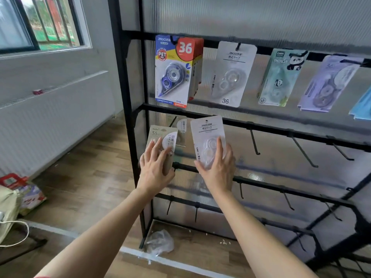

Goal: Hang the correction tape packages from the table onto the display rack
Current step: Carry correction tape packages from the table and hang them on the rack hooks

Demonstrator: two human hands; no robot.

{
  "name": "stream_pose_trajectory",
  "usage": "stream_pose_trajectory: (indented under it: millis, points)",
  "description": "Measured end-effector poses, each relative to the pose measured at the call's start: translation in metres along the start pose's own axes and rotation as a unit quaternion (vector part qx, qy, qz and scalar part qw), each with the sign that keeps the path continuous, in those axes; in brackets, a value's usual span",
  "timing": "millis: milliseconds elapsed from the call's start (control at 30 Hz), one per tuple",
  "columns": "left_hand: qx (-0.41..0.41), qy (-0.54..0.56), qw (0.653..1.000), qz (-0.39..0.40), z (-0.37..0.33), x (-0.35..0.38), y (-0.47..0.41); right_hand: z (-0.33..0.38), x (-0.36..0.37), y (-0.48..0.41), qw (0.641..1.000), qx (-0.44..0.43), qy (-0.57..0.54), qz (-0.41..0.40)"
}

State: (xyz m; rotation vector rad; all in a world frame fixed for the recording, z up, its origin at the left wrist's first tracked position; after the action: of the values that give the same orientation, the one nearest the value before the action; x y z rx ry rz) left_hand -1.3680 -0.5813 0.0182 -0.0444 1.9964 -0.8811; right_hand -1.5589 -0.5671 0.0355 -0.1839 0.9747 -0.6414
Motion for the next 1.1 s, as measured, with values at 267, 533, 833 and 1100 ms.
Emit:
stream_pose_trajectory:
  millis: [267, 533, 833, 1100]
  points:
    - [0.011, 0.002, 1.000, 0.020, 0.008, 0.009, 0.012, 0.002, 0.006, -0.002, 1.000, -0.006, -0.020, -0.011]
    - [-0.016, -0.037, 0.996, 0.085, 0.021, 0.032, -0.018, 0.001, 0.004, -0.005, 1.000, -0.005, -0.013, -0.010]
    - [-0.046, -0.055, 0.988, 0.135, 0.038, 0.059, -0.075, 0.001, 0.006, -0.006, 0.999, -0.007, -0.035, -0.010]
    - [-0.065, -0.047, 0.980, 0.183, 0.045, 0.074, -0.112, -0.002, 0.009, -0.008, 0.999, -0.016, -0.036, 0.003]
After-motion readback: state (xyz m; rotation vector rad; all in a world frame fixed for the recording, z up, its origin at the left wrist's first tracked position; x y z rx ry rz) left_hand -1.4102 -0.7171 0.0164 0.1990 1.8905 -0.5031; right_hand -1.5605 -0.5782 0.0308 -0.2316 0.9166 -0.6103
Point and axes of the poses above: each hand's wrist, its own y-axis away from the middle knuckle, its own x-axis out of the palm, z = x × y, the point moved 2 cm from there along -y, towards the middle knuckle, and after that the axes turned 12 degrees about x, right-handed, at the moved point
